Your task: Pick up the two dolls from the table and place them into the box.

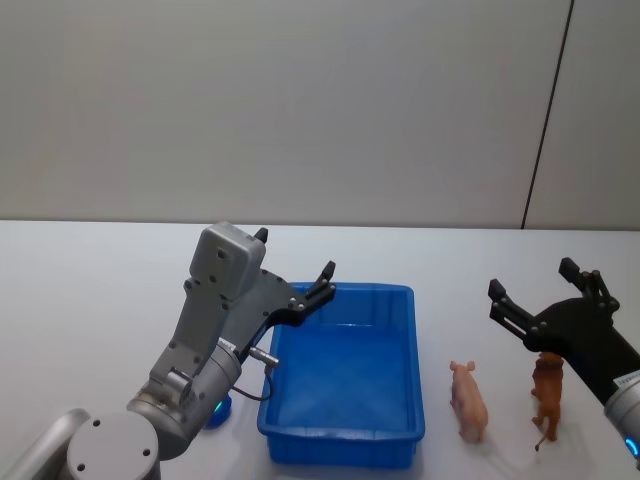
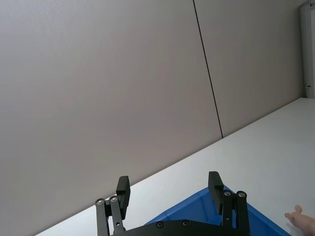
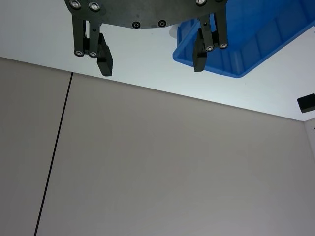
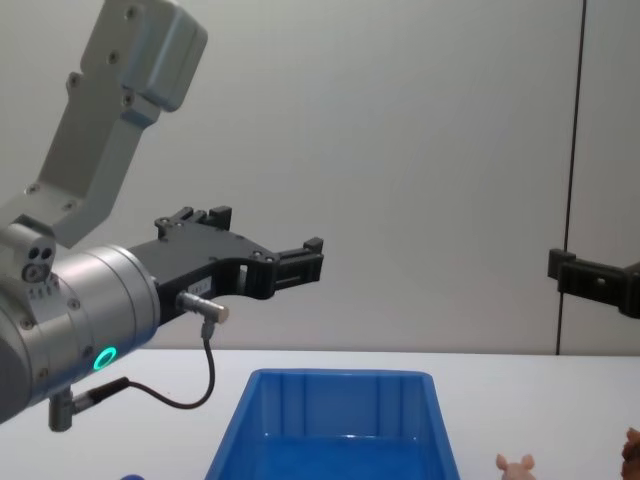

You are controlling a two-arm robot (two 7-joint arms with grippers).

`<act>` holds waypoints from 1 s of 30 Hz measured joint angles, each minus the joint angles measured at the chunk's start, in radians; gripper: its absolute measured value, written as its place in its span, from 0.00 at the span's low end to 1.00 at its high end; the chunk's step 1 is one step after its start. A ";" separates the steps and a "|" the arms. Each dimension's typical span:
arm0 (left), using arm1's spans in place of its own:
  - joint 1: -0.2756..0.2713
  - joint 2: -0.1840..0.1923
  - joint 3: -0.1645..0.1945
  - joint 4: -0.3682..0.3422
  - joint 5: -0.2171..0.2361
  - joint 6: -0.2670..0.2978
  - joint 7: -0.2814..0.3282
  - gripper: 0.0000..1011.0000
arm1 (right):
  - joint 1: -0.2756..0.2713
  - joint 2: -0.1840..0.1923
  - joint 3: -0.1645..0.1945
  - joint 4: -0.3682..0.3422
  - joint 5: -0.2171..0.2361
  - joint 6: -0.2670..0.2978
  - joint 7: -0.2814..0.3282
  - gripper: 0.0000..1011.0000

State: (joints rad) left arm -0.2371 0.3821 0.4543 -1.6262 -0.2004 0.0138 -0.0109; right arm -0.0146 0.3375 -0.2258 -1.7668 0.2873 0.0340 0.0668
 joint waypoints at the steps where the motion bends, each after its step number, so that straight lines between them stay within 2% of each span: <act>1: 0.000 0.000 0.000 0.000 0.000 0.000 0.000 0.99 | 0.000 0.000 0.000 0.000 0.000 0.000 0.000 0.99; 30: 0.000 0.000 0.000 0.000 0.000 0.000 0.000 0.99 | 0.000 0.000 0.000 0.000 0.000 0.000 0.000 0.99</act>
State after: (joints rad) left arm -0.2371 0.3821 0.4543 -1.6262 -0.2004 0.0138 -0.0109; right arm -0.0146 0.3375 -0.2258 -1.7668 0.2874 0.0340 0.0667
